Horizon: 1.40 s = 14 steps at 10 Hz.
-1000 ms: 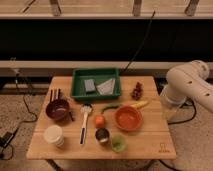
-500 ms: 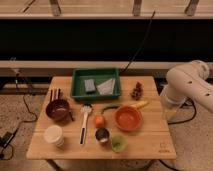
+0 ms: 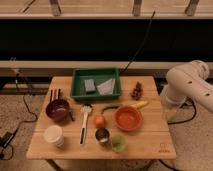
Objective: Place sponge in red bowl
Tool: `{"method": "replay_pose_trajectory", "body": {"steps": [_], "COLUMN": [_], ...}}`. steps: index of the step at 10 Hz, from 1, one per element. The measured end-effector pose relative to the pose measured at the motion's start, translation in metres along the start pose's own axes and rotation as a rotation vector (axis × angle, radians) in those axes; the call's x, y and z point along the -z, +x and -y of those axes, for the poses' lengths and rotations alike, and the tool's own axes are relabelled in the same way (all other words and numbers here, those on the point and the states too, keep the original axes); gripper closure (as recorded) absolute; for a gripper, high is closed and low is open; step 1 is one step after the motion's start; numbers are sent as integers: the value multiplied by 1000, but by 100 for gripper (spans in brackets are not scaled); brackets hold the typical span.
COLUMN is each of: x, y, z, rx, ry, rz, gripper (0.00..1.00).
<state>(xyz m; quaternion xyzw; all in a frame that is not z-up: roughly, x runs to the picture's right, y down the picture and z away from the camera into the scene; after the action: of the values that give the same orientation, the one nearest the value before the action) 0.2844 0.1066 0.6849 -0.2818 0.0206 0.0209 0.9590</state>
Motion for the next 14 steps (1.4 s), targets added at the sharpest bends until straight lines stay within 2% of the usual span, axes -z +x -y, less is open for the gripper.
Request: {"method": "replay_pose_trajectory", "body": {"steps": [2, 3, 6, 8, 9, 12, 14], "x": [-1, -2, -10, -15, -19, -28, -33], "y": [-3, -12, -40, -69, -89, -137, -164], "z": [8, 23, 82, 122, 138, 152, 156], "rx": [36, 70, 157, 226, 273, 406, 483], "ry": [3, 13, 52, 88, 114, 174, 196], "rz": [-3, 2, 15, 34, 58, 128, 166], "gripper": [35, 35, 35, 35, 35, 35, 35]}}
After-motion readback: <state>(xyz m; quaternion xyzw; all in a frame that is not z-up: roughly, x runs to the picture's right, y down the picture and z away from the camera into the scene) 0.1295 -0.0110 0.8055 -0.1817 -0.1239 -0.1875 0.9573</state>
